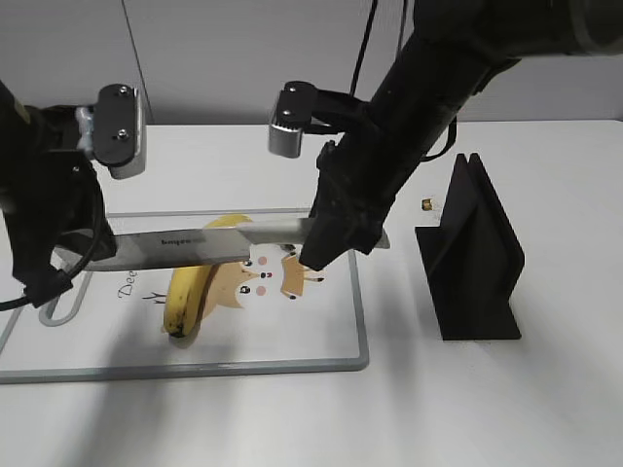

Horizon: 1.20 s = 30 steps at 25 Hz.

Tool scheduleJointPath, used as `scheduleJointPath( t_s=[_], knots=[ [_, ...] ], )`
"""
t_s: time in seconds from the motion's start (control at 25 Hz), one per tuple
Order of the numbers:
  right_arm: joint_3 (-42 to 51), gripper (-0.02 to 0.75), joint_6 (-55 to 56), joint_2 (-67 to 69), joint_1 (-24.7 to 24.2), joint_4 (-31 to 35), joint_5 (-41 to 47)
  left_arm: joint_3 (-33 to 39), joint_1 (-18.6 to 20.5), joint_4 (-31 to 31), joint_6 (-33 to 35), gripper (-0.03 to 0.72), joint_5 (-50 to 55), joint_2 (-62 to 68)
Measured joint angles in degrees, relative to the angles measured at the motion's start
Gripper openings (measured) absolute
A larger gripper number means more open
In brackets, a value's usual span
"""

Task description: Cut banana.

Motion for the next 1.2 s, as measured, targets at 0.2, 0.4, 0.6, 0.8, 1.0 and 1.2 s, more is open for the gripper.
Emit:
scheduleJointPath(
  t_s=[0.2, 0.4, 0.6, 0.8, 1.0, 1.2],
  knots=[
    [3.5, 0.175, -1.3, 0.0, 0.1, 0.4, -4.1, 2.3, -0.1, -0.6, 0.1, 0.000, -3.3, 0.0],
    [4.4, 0.175, -2.8, 1.6, 0.1, 1.0, -5.3, 2.4, -0.1, -0.8, 0.2, 0.000, -3.4, 1.6],
    [4.4, 0.175, -3.1, 3.2, 0.1, 1.1, -5.3, 2.4, -0.1, -1.2, 0.2, 0.000, -3.4, 3.9],
    [4.5, 0.176, -3.3, 4.4, 0.1, 1.3, -5.8, 2.4, -0.1, -1.3, 0.2, 0.000, -3.7, 5.0],
    [4.6, 0.179, -3.6, 4.5, 0.1, 1.3, -6.6, 2.4, 0.0, -1.6, 0.2, 0.000, -3.4, 5.0],
    [4.6, 0.180, -3.6, 4.5, 0.2, 1.3, -5.6, 2.4, 0.0, -2.4, 0.0, -0.001, -1.9, 5.0]
  ],
)
